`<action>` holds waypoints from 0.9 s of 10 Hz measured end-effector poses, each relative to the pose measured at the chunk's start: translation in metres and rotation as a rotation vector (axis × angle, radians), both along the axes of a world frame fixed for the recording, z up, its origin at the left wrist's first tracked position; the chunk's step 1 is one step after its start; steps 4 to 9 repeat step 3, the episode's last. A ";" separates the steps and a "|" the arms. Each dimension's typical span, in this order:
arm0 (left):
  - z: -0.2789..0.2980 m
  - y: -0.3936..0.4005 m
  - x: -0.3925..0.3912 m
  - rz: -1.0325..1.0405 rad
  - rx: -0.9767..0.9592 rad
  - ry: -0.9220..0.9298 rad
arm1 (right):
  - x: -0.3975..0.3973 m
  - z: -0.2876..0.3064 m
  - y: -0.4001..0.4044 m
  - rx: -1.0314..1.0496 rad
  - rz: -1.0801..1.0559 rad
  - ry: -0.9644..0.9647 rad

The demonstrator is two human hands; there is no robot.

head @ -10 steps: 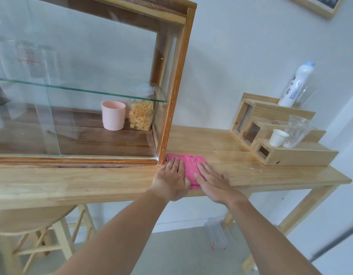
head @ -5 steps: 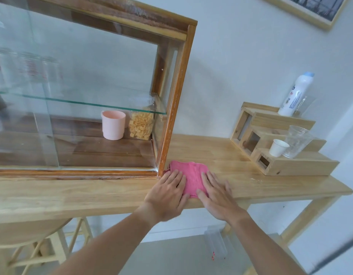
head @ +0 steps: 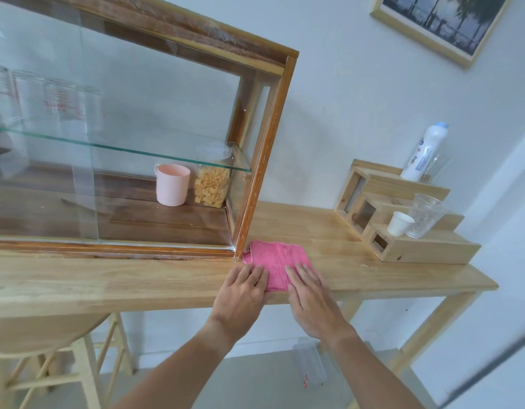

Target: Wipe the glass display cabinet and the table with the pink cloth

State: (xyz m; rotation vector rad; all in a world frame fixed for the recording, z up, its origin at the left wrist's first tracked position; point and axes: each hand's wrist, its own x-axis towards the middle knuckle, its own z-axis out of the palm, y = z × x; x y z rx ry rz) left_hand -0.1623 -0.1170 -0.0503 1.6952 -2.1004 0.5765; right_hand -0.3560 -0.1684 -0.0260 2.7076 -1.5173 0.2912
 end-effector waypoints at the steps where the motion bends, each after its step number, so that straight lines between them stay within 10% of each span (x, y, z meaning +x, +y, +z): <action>1: -0.003 0.013 -0.006 0.045 0.073 0.066 | 0.006 -0.001 0.015 -0.037 -0.059 -0.015; 3: -0.014 0.042 0.043 0.102 -0.096 0.077 | 0.024 -0.018 0.054 -0.204 0.315 -0.132; 9: -0.014 0.042 0.043 0.102 -0.096 0.077 | 0.024 -0.018 0.054 -0.204 0.315 -0.132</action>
